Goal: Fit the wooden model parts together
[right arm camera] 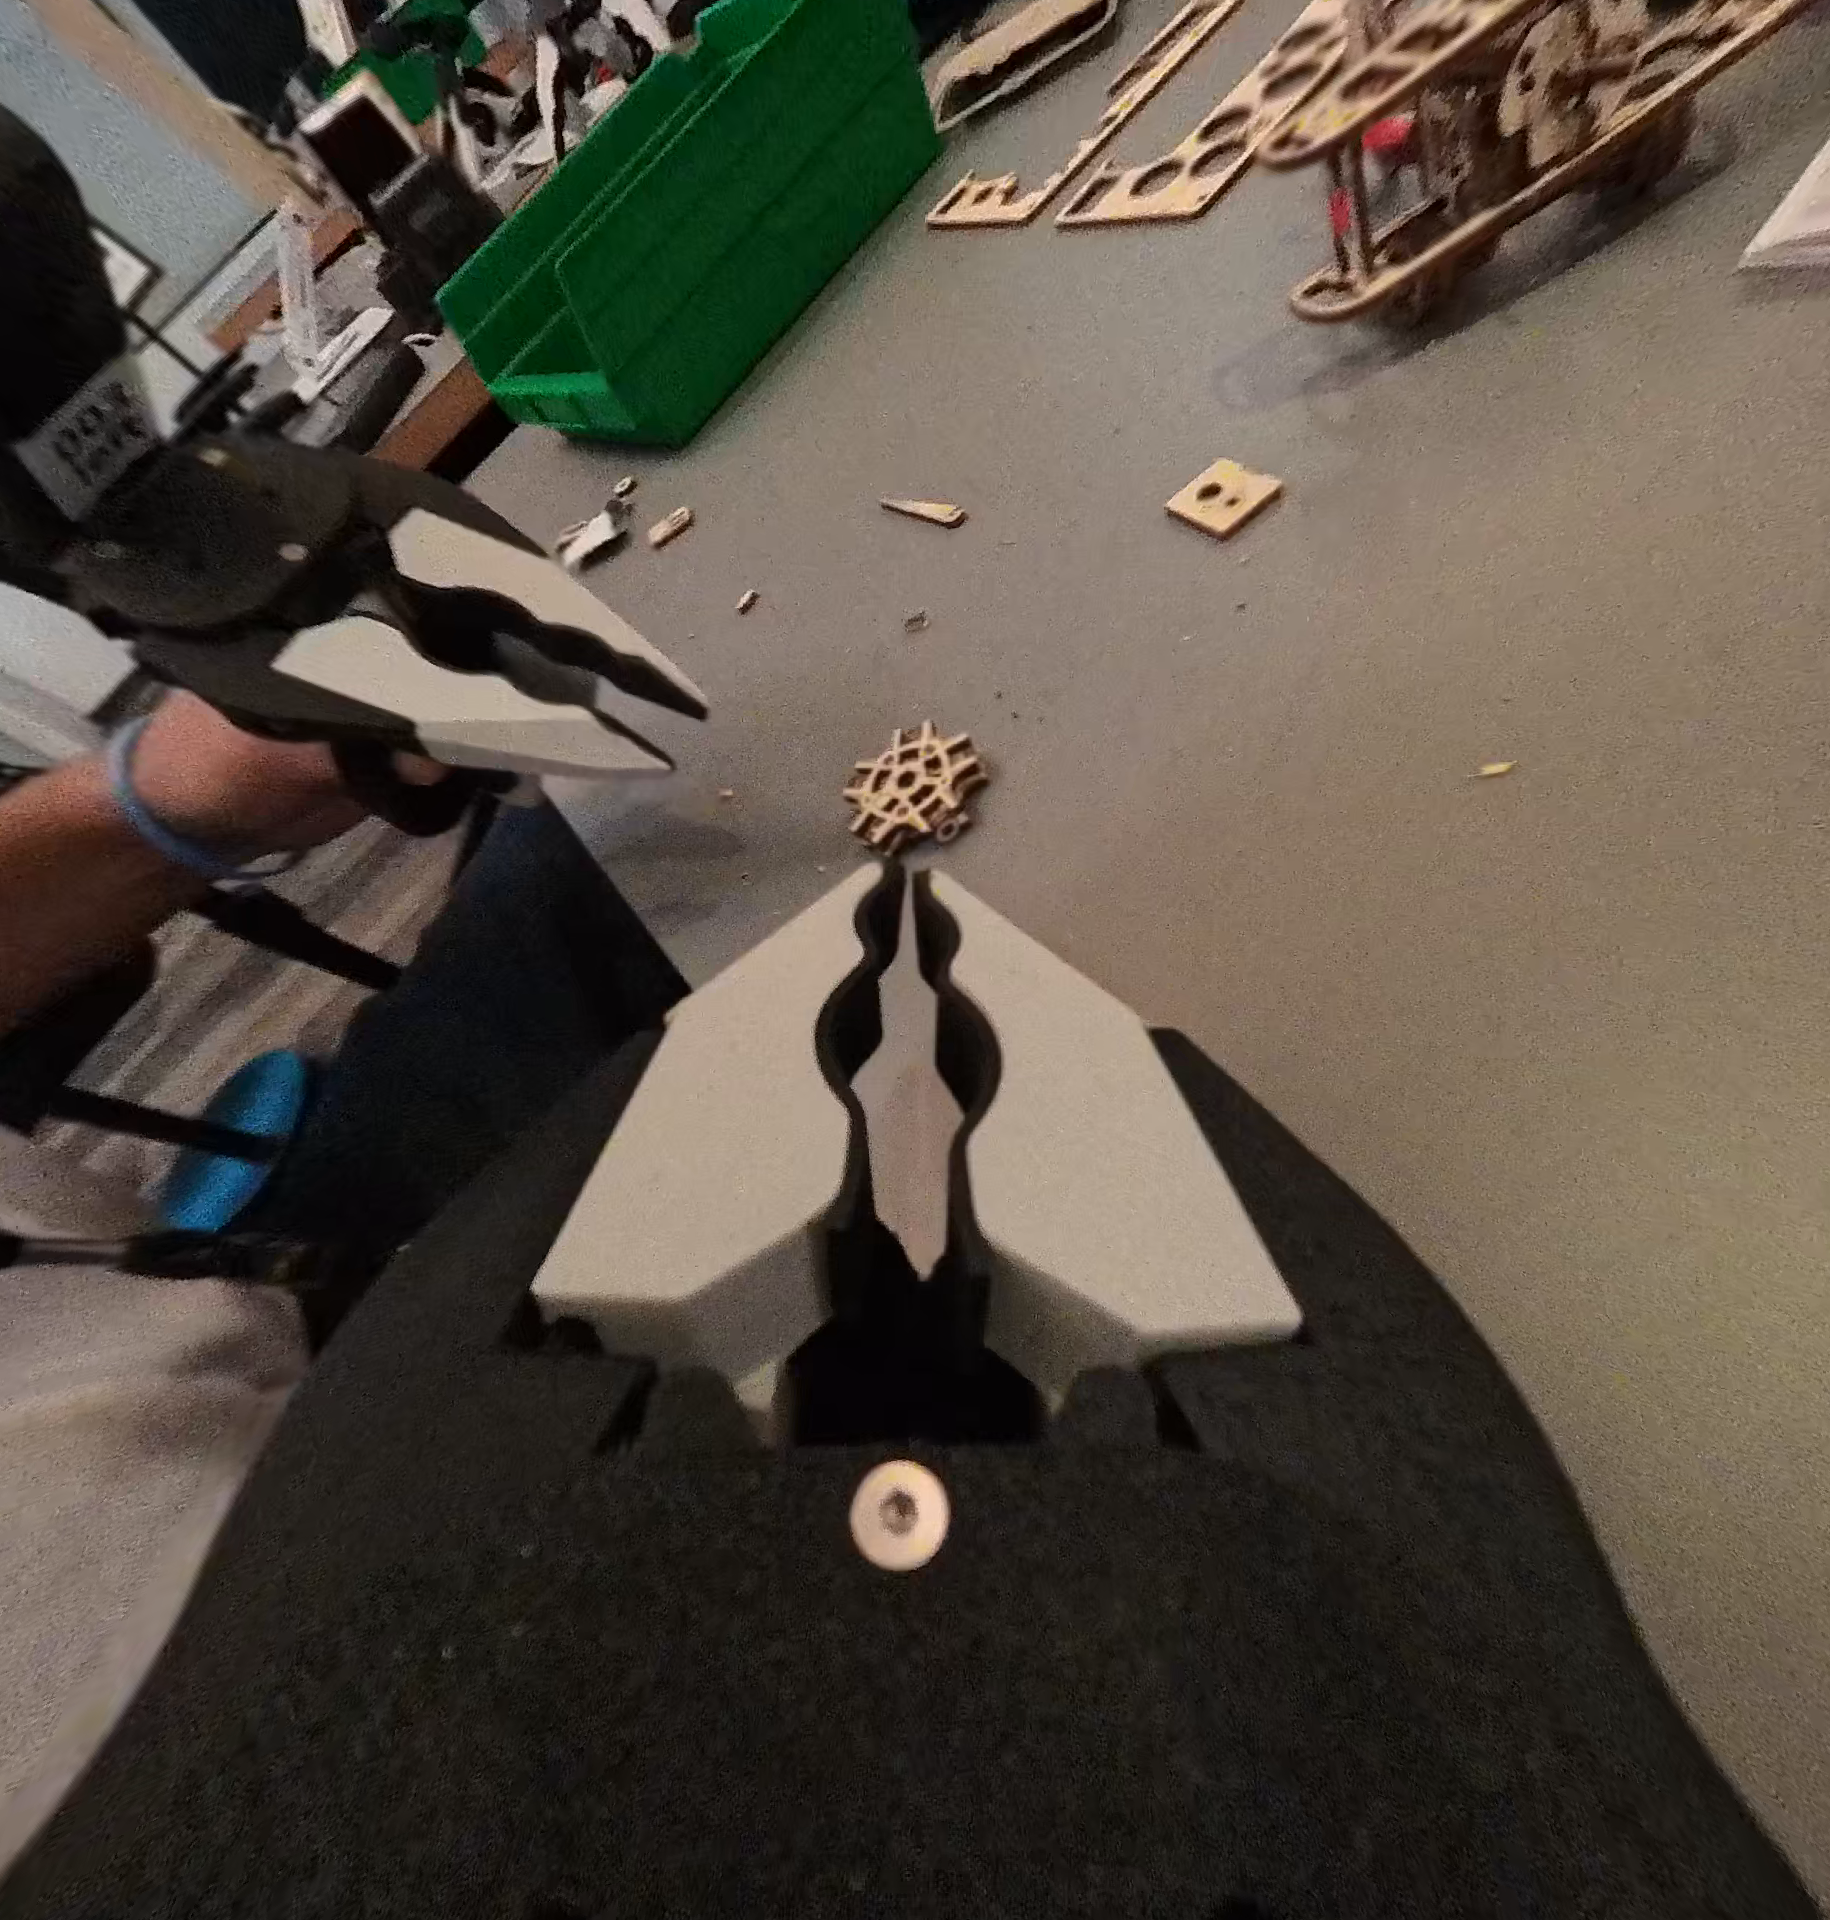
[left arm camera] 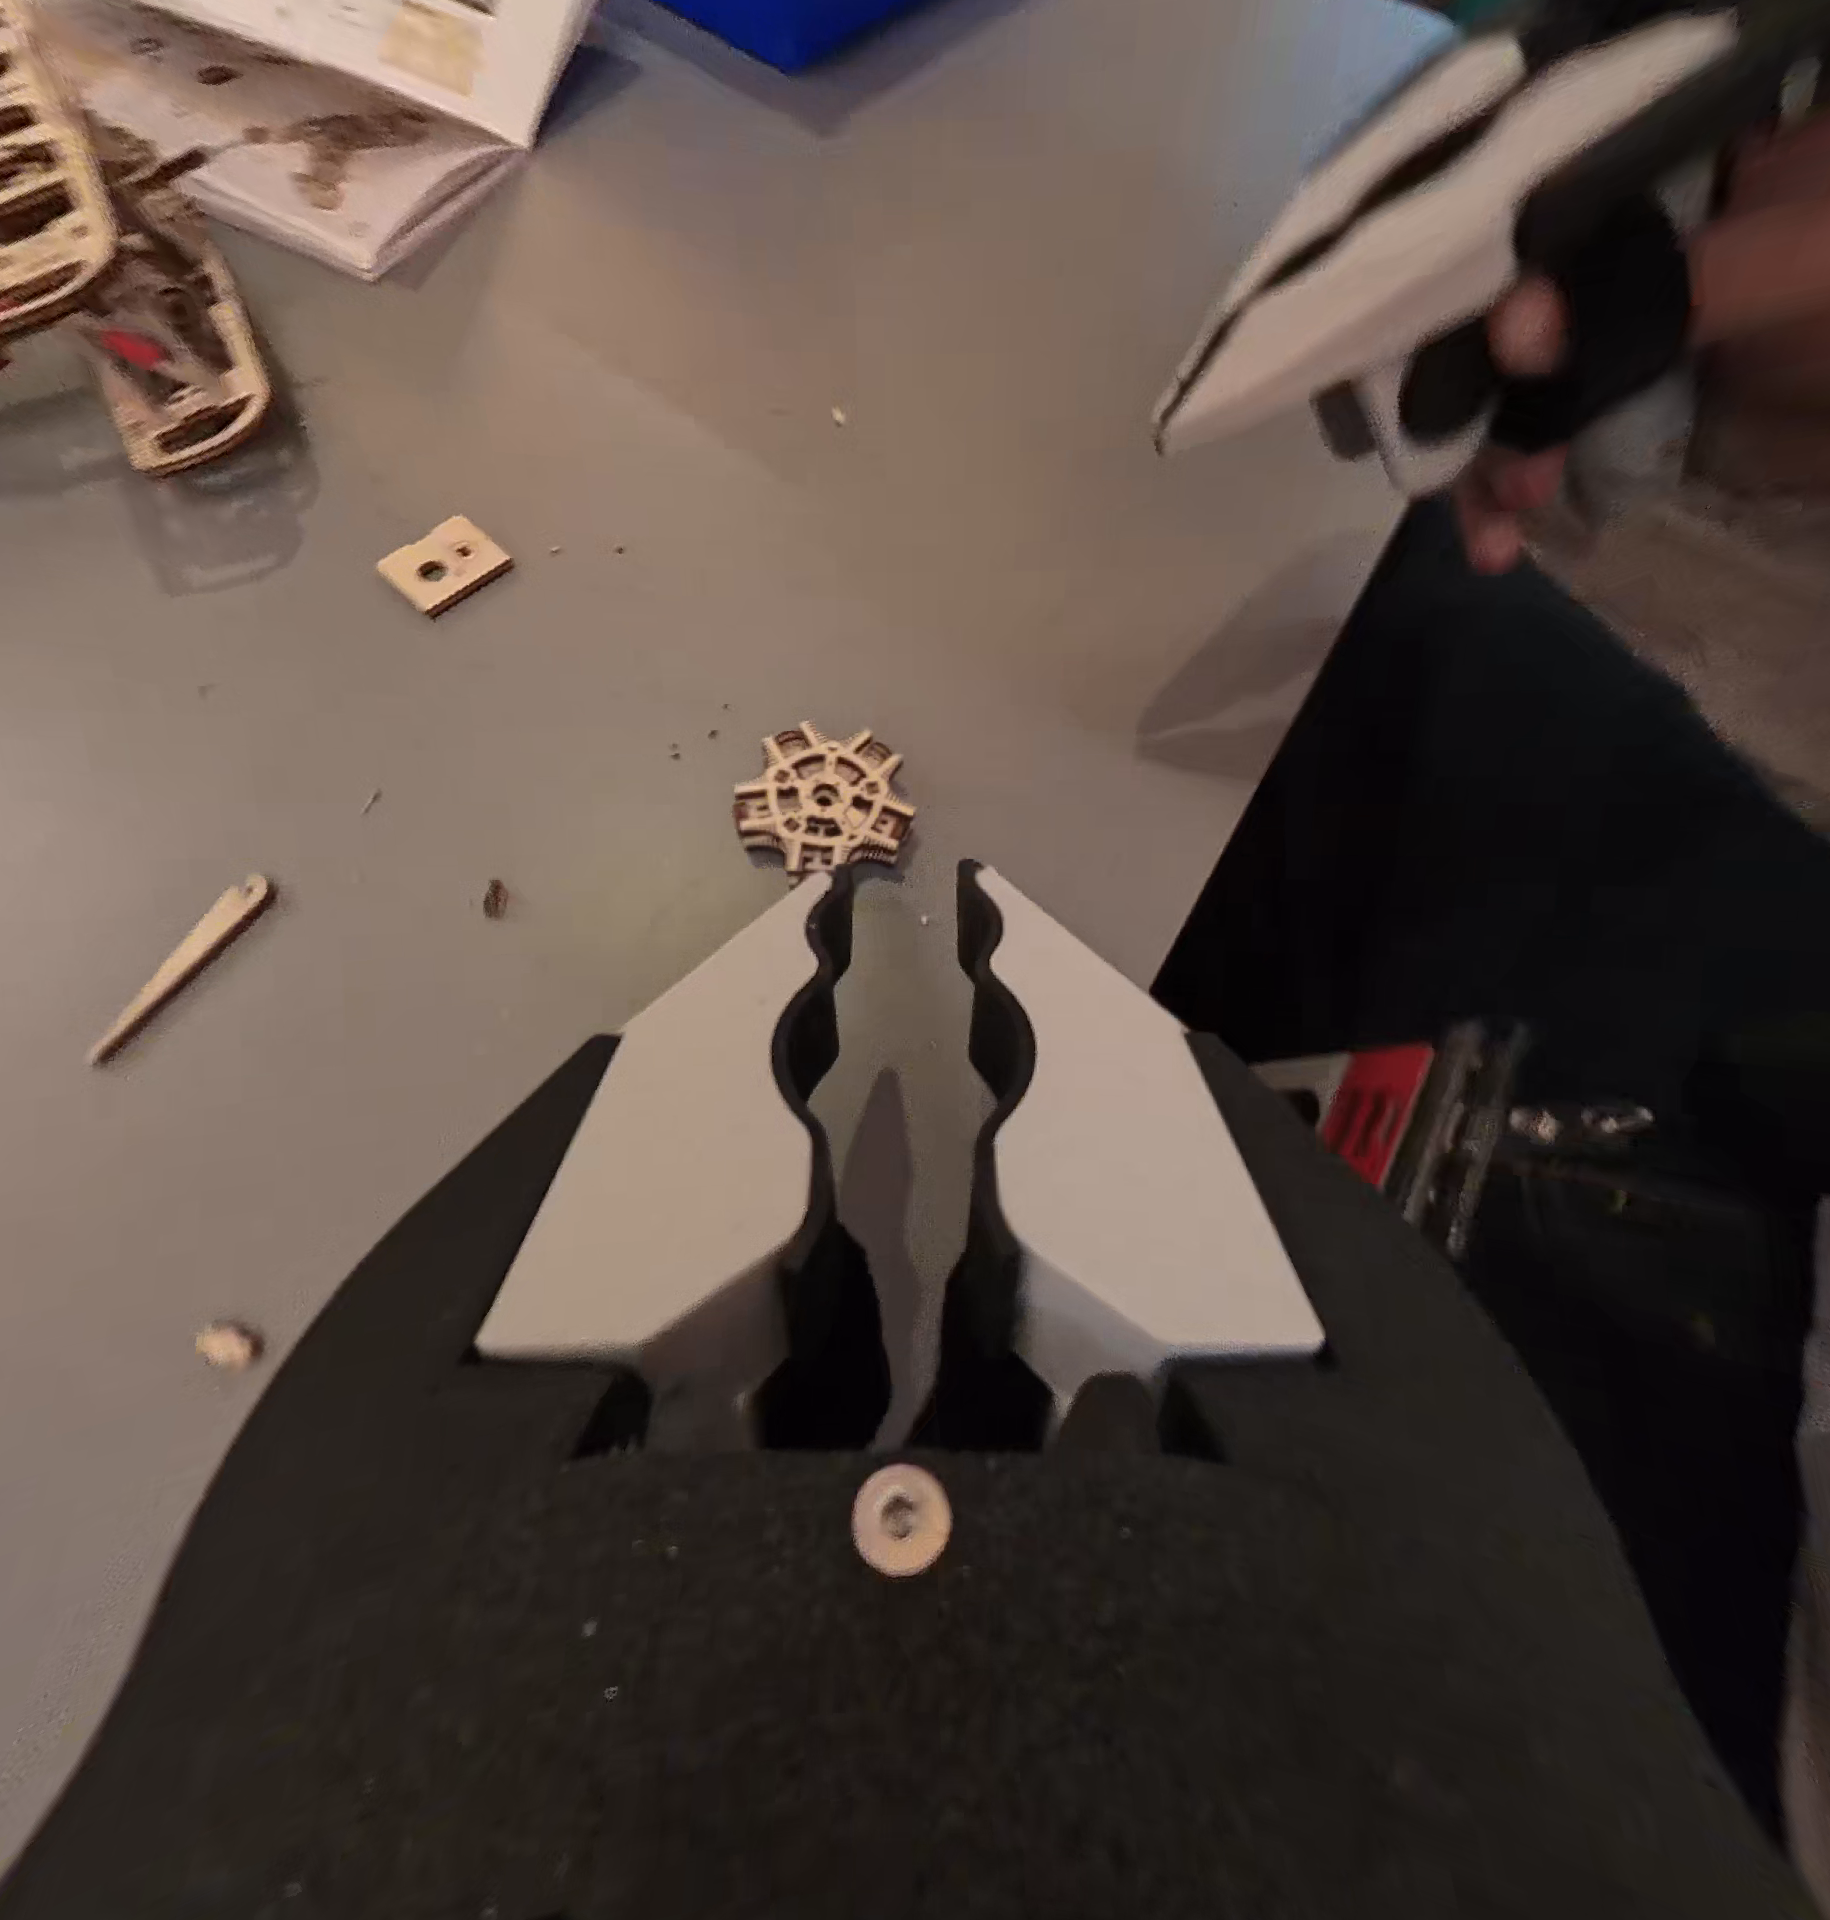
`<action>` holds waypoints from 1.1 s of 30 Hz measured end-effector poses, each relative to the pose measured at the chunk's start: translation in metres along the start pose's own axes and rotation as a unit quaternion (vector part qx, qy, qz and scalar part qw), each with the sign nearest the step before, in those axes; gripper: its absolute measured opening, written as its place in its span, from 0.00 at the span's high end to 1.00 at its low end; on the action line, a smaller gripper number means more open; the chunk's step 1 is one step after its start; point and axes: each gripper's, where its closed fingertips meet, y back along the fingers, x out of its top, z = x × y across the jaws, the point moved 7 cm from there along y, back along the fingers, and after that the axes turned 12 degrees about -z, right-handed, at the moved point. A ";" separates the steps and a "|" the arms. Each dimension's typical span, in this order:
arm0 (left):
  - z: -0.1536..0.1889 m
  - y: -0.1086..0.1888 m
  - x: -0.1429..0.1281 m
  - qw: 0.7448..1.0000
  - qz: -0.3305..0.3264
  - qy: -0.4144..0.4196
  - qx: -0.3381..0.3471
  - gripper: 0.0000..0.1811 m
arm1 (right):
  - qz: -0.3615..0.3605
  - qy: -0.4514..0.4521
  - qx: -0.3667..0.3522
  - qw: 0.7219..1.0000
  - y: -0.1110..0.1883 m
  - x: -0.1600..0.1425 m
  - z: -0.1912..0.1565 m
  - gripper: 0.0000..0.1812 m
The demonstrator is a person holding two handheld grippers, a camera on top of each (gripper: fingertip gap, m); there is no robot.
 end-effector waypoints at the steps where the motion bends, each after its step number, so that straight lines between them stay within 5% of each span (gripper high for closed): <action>1: 0.003 0.006 -0.001 1.000 0.009 0.022 0.013 0.90 | 0.023 0.019 -0.021 0.999 0.003 -0.005 -0.001 0.98; 8: 0.009 0.036 -0.008 0.987 0.064 -0.026 0.143 0.89 | 0.111 0.120 -0.118 0.980 0.036 0.006 -0.001 0.78; 17: -0.007 0.044 -0.013 0.984 0.091 0.008 0.154 0.87 | 0.101 0.095 -0.213 0.967 0.037 0.012 0.025 0.63; 20: -0.033 0.039 -0.025 0.980 0.079 0.026 0.181 0.87 | 0.113 0.061 -0.224 0.966 0.024 0.045 0.044 0.55; 27: -0.083 0.041 -0.047 0.972 0.092 0.102 0.191 0.87 | 0.101 0.091 -0.353 0.926 -0.018 0.152 0.137 0.59; 33: -0.100 0.040 -0.068 0.961 0.087 0.110 0.240 0.90 | 0.078 0.023 -0.368 0.926 -0.060 0.194 0.216 0.58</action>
